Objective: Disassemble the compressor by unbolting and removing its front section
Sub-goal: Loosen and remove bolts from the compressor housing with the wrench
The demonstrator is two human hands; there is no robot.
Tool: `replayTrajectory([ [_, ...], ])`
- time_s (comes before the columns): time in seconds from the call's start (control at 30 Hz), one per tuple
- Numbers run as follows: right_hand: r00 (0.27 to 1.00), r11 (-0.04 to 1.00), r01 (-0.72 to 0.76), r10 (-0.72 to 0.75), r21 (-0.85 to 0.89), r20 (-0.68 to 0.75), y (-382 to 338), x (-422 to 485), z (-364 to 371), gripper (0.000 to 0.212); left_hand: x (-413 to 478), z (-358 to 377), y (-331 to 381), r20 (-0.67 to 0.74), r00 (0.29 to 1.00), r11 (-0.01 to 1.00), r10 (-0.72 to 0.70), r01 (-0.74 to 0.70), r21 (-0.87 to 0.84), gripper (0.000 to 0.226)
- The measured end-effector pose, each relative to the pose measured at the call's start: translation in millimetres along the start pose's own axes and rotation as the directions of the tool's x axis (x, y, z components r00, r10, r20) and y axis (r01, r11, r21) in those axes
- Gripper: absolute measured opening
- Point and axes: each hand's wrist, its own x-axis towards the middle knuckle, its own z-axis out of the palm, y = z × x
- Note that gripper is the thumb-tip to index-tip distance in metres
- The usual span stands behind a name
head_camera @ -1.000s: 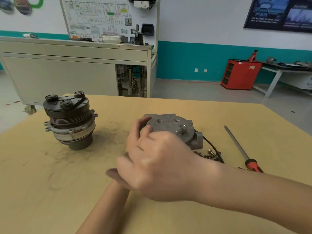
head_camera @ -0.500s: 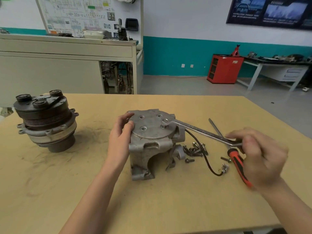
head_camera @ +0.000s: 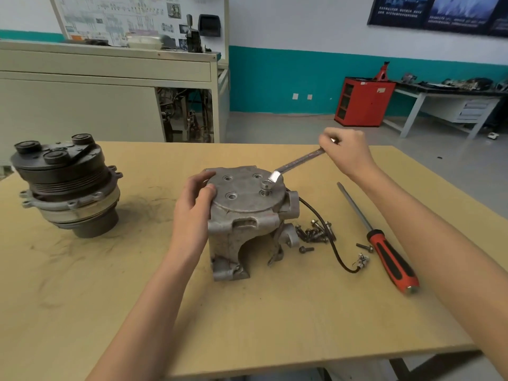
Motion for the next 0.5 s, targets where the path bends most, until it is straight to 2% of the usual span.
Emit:
replayTrajectory([
  [0.1,0.988,0.999,-0.041,0.043,-0.020,0.150,-16,32,24,0.025,0,0,0,-0.002,1.000,1.000,-0.002,0.002,-0.003,0.037],
  [0.17,0.969,0.998,-0.018,0.034,-0.066,0.243,-33,49,39,0.025,1,0,-1,-0.007,1.000,1.000,0.005,-0.005,-0.005,0.032],
  [0.37,0.906,0.946,0.226,-0.117,-0.232,0.408,-101,75,82,0.025,1,-2,-3,-0.009,1.000,1.000,0.015,-0.015,0.009,0.028],
  [0.5,0.833,0.823,0.469,-0.292,-0.319,0.470,-156,67,102,0.035,1,-2,-3,-0.015,1.000,1.000,0.020,-0.020,0.015,0.034],
])
